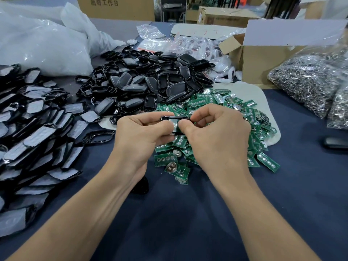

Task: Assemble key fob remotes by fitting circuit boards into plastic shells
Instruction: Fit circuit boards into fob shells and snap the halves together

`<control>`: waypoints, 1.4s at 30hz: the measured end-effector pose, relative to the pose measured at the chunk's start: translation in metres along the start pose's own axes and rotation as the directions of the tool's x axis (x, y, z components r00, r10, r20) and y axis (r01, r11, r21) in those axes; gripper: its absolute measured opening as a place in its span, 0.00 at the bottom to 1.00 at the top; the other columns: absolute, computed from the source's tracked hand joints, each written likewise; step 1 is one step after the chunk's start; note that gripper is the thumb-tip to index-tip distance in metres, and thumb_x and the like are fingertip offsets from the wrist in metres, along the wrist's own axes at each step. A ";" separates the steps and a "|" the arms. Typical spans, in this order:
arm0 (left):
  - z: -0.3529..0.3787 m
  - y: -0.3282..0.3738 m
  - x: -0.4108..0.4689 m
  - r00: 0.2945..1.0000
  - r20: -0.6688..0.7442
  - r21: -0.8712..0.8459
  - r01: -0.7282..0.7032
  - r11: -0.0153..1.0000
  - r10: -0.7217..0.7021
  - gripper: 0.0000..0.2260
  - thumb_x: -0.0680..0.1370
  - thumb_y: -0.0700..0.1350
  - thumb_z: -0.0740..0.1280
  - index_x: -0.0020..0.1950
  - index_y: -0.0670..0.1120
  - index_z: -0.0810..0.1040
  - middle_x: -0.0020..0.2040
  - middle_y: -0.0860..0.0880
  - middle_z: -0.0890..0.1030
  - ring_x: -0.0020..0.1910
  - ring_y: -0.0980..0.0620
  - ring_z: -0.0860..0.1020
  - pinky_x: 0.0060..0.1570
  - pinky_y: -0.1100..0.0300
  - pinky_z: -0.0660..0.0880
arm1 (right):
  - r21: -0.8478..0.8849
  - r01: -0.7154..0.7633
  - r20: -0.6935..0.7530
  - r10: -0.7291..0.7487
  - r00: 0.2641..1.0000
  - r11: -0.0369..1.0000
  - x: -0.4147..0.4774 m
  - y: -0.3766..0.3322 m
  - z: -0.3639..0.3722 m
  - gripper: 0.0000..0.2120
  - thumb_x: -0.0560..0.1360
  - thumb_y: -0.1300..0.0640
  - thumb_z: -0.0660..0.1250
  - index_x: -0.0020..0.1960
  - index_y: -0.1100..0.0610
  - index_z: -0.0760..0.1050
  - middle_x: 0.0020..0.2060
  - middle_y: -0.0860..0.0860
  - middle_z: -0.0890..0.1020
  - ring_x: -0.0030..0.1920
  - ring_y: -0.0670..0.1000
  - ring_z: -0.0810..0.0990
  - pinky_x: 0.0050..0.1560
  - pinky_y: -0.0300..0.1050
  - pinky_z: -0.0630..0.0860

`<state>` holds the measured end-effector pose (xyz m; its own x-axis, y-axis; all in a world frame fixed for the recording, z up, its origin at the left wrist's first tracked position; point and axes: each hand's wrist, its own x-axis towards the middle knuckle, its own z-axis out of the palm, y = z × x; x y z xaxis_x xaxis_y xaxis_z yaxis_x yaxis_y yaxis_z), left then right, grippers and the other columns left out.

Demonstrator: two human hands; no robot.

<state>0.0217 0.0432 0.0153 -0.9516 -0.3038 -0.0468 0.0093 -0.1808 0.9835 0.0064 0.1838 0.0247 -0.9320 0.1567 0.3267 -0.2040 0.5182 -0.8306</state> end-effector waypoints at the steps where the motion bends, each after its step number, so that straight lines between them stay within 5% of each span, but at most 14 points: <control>1: 0.000 0.000 0.000 1.000 0.001 -0.023 0.013 1.000 -0.013 0.12 0.73 0.29 0.73 0.39 0.45 0.89 0.36 0.45 0.85 0.34 0.52 0.83 0.36 0.64 0.81 | 0.002 -0.006 -0.005 0.006 1.000 1.000 0.000 0.000 0.000 0.10 0.65 0.47 0.80 0.35 0.47 0.80 0.29 0.41 0.81 0.34 0.38 0.79 0.33 0.29 0.73; 4: -0.001 0.002 0.001 0.998 0.021 -0.104 0.057 0.993 -0.055 0.13 0.75 0.29 0.72 0.38 0.45 0.89 0.37 0.44 0.86 0.32 0.52 0.83 0.35 0.64 0.81 | 0.119 -0.086 0.068 0.078 0.995 0.989 0.004 0.003 -0.002 0.08 0.67 0.48 0.80 0.36 0.48 0.81 0.31 0.41 0.83 0.30 0.42 0.81 0.31 0.32 0.74; 6: -0.002 0.003 0.003 0.997 0.029 -0.143 0.081 0.986 -0.078 0.13 0.76 0.30 0.71 0.39 0.45 0.89 0.40 0.43 0.87 0.34 0.51 0.84 0.35 0.65 0.80 | 0.334 -0.214 0.238 0.138 0.961 0.918 0.008 0.003 -0.005 0.04 0.72 0.56 0.78 0.41 0.51 0.84 0.32 0.47 0.85 0.29 0.48 0.83 0.33 0.41 0.78; 10: -0.003 0.002 0.002 0.994 0.049 -0.157 0.107 0.982 -0.101 0.13 0.76 0.31 0.71 0.39 0.47 0.89 0.43 0.42 0.88 0.36 0.51 0.85 0.35 0.66 0.80 | 0.517 -0.332 0.403 0.118 0.908 0.789 0.010 0.005 -0.005 0.12 0.73 0.72 0.72 0.49 0.57 0.84 0.32 0.53 0.84 0.30 0.52 0.82 0.32 0.40 0.78; 18: -0.003 -0.002 0.001 0.997 0.046 0.147 -0.060 0.987 0.054 0.08 0.75 0.33 0.74 0.47 0.45 0.87 0.41 0.45 0.88 0.38 0.49 0.87 0.38 0.61 0.82 | 0.429 -0.221 0.295 0.095 0.951 0.876 0.010 0.010 -0.003 0.11 0.64 0.65 0.73 0.39 0.49 0.86 0.29 0.54 0.84 0.27 0.54 0.81 0.31 0.47 0.78; 23: -0.006 0.001 0.004 0.998 0.032 -0.015 0.051 0.999 -0.051 0.07 0.74 0.31 0.74 0.47 0.41 0.86 0.41 0.41 0.88 0.33 0.47 0.86 0.33 0.63 0.81 | 0.562 -0.364 0.395 0.146 0.907 0.743 0.010 0.009 -0.002 0.11 0.71 0.72 0.73 0.41 0.56 0.85 0.30 0.53 0.83 0.28 0.50 0.80 0.31 0.38 0.76; 25: -0.007 0.000 0.005 0.997 0.046 -0.008 0.055 0.998 -0.055 0.07 0.74 0.31 0.75 0.47 0.41 0.86 0.41 0.41 0.88 0.34 0.47 0.87 0.33 0.63 0.81 | 0.535 -0.339 0.374 0.143 0.916 0.774 0.009 0.012 -0.001 0.12 0.72 0.72 0.72 0.41 0.56 0.84 0.29 0.52 0.83 0.28 0.49 0.80 0.30 0.37 0.75; 29: -0.011 -0.005 0.006 0.979 0.196 0.349 -0.126 0.929 0.060 0.04 0.73 0.42 0.76 0.45 0.51 0.88 0.39 0.47 0.88 0.39 0.47 0.88 0.40 0.59 0.83 | 0.406 -0.232 0.281 0.121 0.952 0.884 0.011 0.016 -0.002 0.11 0.68 0.69 0.75 0.39 0.53 0.85 0.29 0.51 0.85 0.26 0.48 0.81 0.29 0.37 0.75; 33: -0.016 -0.003 0.008 0.952 0.301 0.385 -0.178 0.905 0.059 0.08 0.76 0.40 0.75 0.45 0.53 0.88 0.39 0.47 0.88 0.40 0.49 0.87 0.44 0.55 0.85 | 0.371 -0.199 0.325 0.074 0.943 0.907 0.010 0.014 0.000 0.07 0.65 0.63 0.72 0.40 0.54 0.86 0.30 0.52 0.85 0.27 0.49 0.81 0.30 0.38 0.75; 37: -0.019 0.003 0.011 0.989 0.128 0.236 -0.105 0.966 0.076 0.09 0.76 0.35 0.75 0.43 0.48 0.89 0.36 0.45 0.87 0.32 0.51 0.84 0.32 0.64 0.80 | 0.499 -0.269 0.341 0.098 0.935 0.824 0.004 0.009 0.007 0.06 0.73 0.64 0.74 0.44 0.55 0.85 0.32 0.53 0.85 0.30 0.50 0.82 0.33 0.43 0.79; 39: -0.026 0.009 0.018 0.999 -0.045 0.093 -0.022 0.995 0.026 0.06 0.77 0.36 0.73 0.42 0.44 0.88 0.36 0.43 0.87 0.31 0.51 0.84 0.30 0.65 0.79 | 0.345 -0.165 0.309 0.055 0.949 0.924 0.000 0.009 0.012 0.04 0.74 0.58 0.73 0.45 0.50 0.86 0.33 0.48 0.86 0.33 0.47 0.84 0.38 0.46 0.82; 42: -0.048 0.020 0.034 0.966 -0.253 -0.115 0.014 0.993 -0.043 0.03 0.80 0.36 0.70 0.46 0.41 0.83 0.34 0.45 0.86 0.29 0.53 0.83 0.30 0.65 0.79 | 0.103 0.053 0.322 -0.084 0.943 0.993 -0.009 -0.002 0.028 0.09 0.75 0.60 0.71 0.48 0.49 0.87 0.39 0.40 0.87 0.41 0.39 0.85 0.48 0.36 0.82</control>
<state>0.0043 -0.0161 0.0253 -0.8422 -0.5229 -0.1315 0.0316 -0.2913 0.9561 0.0071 0.1579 0.0103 -0.9582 -0.1668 0.2324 -0.2831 0.4369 -0.8538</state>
